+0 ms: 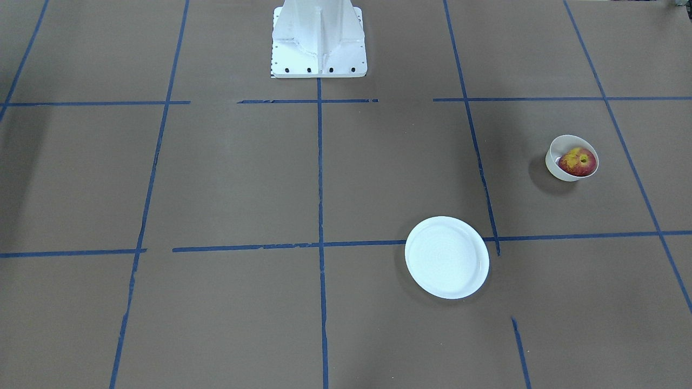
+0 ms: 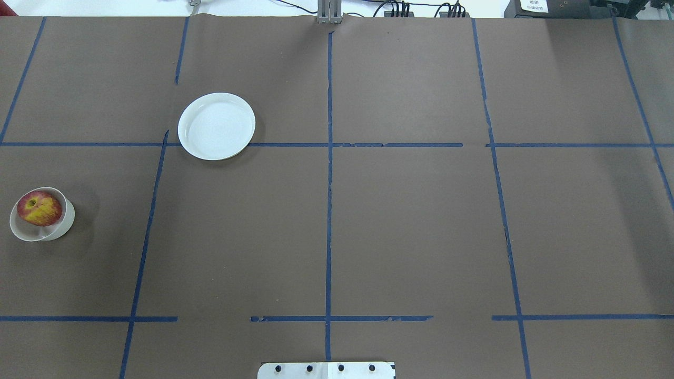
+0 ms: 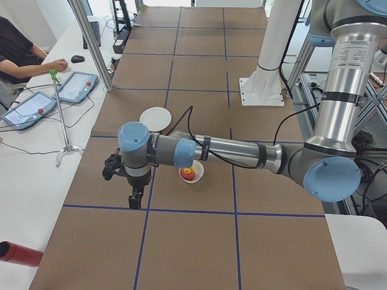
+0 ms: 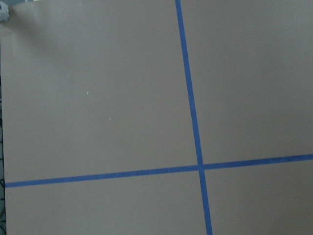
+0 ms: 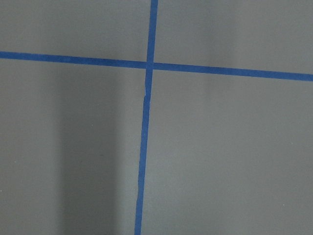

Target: Move apple from plate to bowl

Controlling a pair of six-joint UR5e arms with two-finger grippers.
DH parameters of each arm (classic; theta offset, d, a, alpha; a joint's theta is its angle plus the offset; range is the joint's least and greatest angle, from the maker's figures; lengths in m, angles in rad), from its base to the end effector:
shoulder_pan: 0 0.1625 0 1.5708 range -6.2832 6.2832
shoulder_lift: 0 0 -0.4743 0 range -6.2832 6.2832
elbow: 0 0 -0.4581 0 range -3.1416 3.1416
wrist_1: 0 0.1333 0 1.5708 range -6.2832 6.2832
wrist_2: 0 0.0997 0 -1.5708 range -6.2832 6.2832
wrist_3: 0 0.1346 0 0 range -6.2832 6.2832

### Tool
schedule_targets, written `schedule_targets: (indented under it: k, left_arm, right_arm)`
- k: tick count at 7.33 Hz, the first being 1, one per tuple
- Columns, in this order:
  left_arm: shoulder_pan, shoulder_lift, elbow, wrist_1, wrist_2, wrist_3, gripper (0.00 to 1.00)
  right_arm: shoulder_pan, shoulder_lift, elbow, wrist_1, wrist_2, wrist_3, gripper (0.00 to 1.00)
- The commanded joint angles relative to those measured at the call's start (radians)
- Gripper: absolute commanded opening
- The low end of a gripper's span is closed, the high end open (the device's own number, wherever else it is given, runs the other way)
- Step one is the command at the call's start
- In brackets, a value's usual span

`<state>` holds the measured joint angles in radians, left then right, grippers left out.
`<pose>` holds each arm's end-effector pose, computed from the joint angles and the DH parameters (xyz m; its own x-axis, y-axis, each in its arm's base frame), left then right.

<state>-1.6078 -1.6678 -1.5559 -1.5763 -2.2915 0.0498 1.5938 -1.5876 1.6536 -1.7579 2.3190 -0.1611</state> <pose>-0.0670 -0.6086 0.6890 0.7539 0.0794 -0.6522 -0.0007 0.9928 0.1201 0.0541 -0.5351 0.7165 0.7250 -0.0614 0.6860 0.0947 0.9954 -0.0109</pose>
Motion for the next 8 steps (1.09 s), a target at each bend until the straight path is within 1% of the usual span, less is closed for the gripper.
schedule_targets:
  k: [1,2,8]
  left_arm:
    - [-0.004,0.132,-0.041,-0.001,-0.048,0.007,1.00]
    - [-0.006,0.155,-0.070,0.002,-0.046,0.005,1.00]
    - [-0.004,0.163,-0.052,0.004,-0.046,0.007,1.00]
  right_arm:
    - [0.000,0.000,0.000,0.000,0.000,0.000,1.00]
    - [0.000,0.000,0.000,0.000,0.000,0.000,1.00]
    - [0.000,0.000,0.000,0.000,0.000,0.000,1.00]
